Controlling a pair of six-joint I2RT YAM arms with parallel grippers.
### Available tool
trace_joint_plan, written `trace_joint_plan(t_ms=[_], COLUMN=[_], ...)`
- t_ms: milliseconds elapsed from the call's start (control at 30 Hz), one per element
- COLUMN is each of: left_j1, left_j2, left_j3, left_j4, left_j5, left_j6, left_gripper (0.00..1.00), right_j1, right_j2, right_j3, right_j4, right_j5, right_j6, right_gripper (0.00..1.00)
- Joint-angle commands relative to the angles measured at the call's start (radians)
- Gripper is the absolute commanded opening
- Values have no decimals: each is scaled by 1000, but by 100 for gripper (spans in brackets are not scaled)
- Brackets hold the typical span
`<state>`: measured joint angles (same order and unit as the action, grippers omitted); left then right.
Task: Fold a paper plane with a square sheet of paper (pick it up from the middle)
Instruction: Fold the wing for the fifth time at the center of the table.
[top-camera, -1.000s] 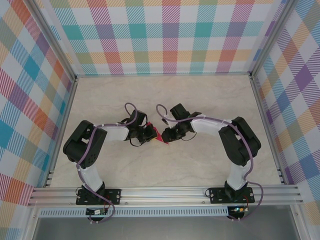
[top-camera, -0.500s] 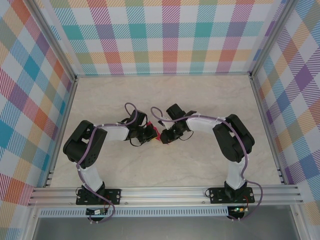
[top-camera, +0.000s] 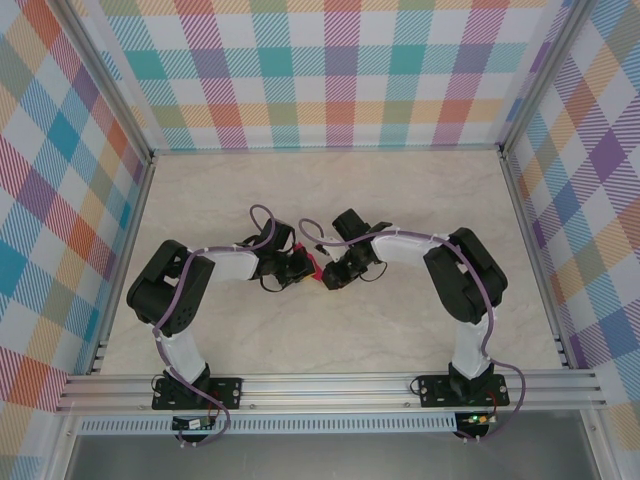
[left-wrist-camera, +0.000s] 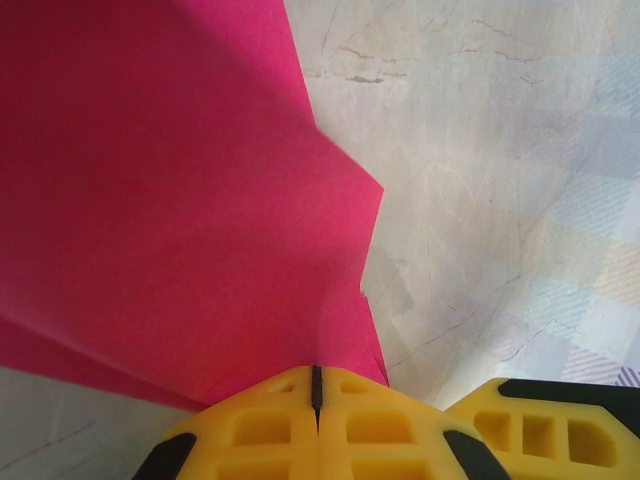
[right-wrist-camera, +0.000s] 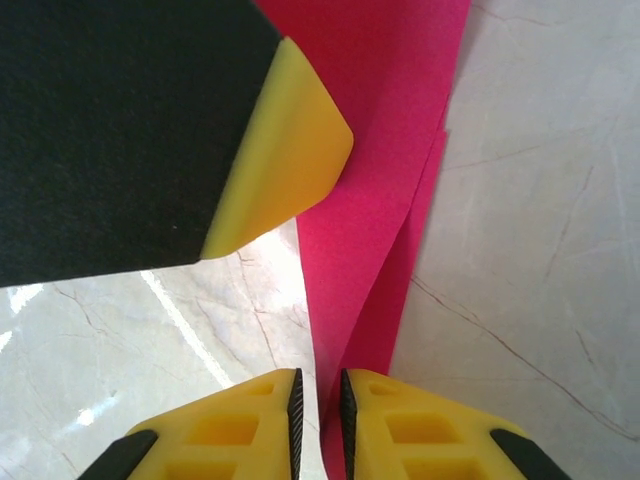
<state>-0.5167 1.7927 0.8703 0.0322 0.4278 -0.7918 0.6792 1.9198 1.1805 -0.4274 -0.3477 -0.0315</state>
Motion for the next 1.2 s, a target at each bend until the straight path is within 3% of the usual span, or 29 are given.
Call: trace_joint_plan(t_ms=[0,333,467,700,900,1167], left_j1=[-12,-12,-10,-9,-9,-11], left_j2=[28,14,-39,-159,-170,-156], left_j3=[14,15,17,-44,-134,-172], left_j4=[-55,-51,-38,52,163,214], left_j5=[-26,-26,-27,-27,15,43], left_j6=[11,11,25,43,3,-14], left_gripper=[3,3,4,10,10,7], right_j1=[6,8,6,-12,-49,-68], right_j2=[15,6,-7,14,37,74], right_j3=[7,-4,-3,19,22,50], right_j4=[-11,-1,2,1,13,-31], right_j5=[11,11,-52,-205,-293,-313], right_j6=[-46,-59,-59,29,95,116], right_gripper=[20,6,1,0,0,0])
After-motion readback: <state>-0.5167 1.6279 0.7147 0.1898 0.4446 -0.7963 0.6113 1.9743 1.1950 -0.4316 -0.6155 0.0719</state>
